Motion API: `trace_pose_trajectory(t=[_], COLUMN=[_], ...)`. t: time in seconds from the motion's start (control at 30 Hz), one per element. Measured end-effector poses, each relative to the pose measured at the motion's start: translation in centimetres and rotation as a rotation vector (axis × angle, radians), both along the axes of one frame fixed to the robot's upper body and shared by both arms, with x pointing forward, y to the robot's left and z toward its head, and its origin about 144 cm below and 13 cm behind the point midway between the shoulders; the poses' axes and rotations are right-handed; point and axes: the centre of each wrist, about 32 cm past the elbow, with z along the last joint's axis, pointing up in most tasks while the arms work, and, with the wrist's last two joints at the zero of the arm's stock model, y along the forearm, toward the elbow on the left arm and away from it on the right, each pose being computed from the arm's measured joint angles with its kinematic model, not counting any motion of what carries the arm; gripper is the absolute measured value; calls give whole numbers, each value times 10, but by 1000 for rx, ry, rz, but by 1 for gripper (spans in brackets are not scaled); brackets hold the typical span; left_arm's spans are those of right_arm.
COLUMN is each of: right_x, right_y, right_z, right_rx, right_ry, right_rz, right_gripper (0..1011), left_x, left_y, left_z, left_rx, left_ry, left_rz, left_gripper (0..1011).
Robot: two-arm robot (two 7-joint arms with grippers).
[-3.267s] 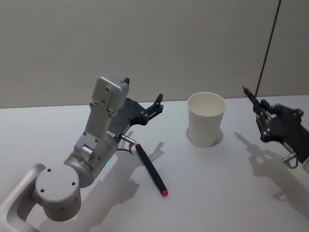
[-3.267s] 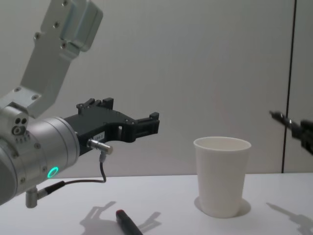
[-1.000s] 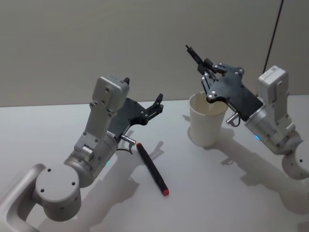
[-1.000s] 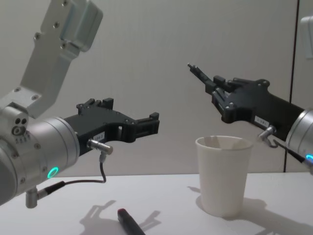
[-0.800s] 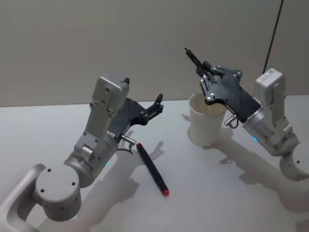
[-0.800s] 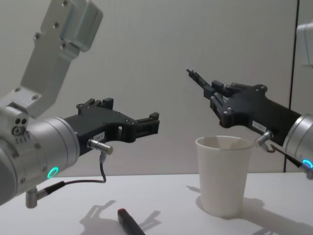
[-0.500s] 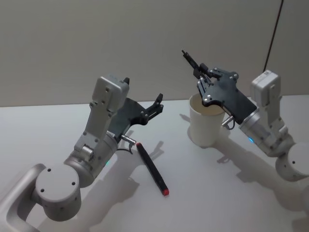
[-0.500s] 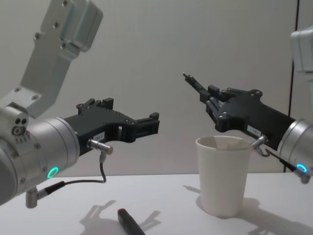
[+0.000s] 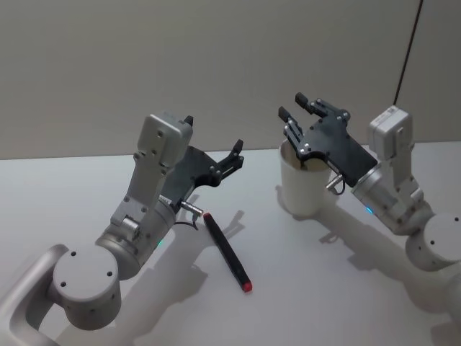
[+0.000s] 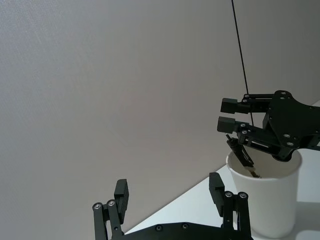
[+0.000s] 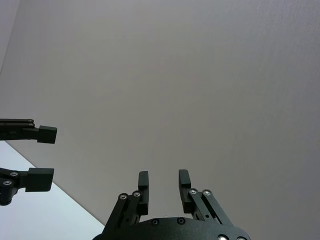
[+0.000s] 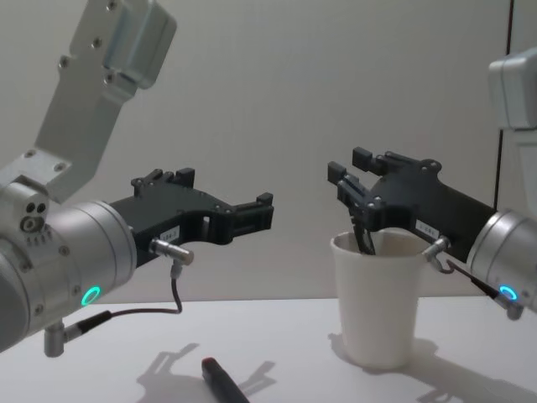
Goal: Place the pen into the pen holder.
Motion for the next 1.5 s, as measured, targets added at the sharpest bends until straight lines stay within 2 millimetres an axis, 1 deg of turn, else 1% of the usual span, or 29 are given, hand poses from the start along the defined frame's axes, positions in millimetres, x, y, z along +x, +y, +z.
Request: trace_pose_trajectory(t=[0.03, 0.07, 0.1, 0.13, 0.17, 0.2, 0.23, 0.3, 0.33, 0.37, 0.47, 0.5, 0.53, 0.57, 0.6, 0.77, 1.03, 1.27, 1.5], right_x=[0, 0, 0, 0, 0, 0, 0, 0, 1, 1, 1, 1, 1, 1, 1, -1, -8, -18, -26], right_y=[0, 0, 0, 1, 1, 1, 1, 1, 1, 1, 1, 1, 1, 1, 1, 0, -4, -10, -14], right_z=[0, 0, 0, 0, 0, -1, -1, -1, -1, -1, -1, -1, -1, -1, -1, 3, 11, 19, 22], right_rx=[0, 1, 1, 1, 1, 1, 1, 1, 2, 2, 2, 2, 2, 2, 3, 9, 20, 34, 44], right_ry=[1, 1, 1, 1, 1, 2, 2, 2, 3, 3, 3, 4, 4, 4, 4, 5, 17, 51, 84], right_rz=[0, 1, 1, 1, 1, 2, 2, 2, 2, 2, 3, 3, 3, 3, 3, 1, -19, -61, -96], right_gripper=[346, 390, 403, 450, 473, 531, 531, 590, 653, 653, 745, 798, 826, 826, 875, 1001, 1001, 1001, 1001], left_x=[0, 0, 0, 0, 0, 0, 0, 0, 0, 0, 0, 0, 0, 0, 0, 0, 0, 0, 0], left_y=[0, 0, 0, 0, 0, 0, 0, 0, 0, 0, 0, 0, 0, 0, 0, 0, 0, 0, 0], left_z=[0, 0, 0, 0, 0, 0, 0, 0, 0, 0, 0, 0, 0, 0, 0, 0, 0, 0, 0], left_rx=[0, 0, 0, 0, 0, 0, 0, 0, 0, 0, 0, 0, 0, 0, 0, 0, 0, 0, 0], left_ry=[0, 0, 0, 0, 0, 0, 0, 0, 0, 0, 0, 0, 0, 0, 0, 0, 0, 0, 0], left_rz=[0, 0, 0, 0, 0, 0, 0, 0, 0, 0, 0, 0, 0, 0, 0, 0, 0, 0, 0], left_gripper=[1001, 1001, 1001, 1001, 1001, 1001, 1001, 1001, 1001, 1001, 1001, 1001, 1001, 1001, 1001, 1001, 1001, 1001, 1001])
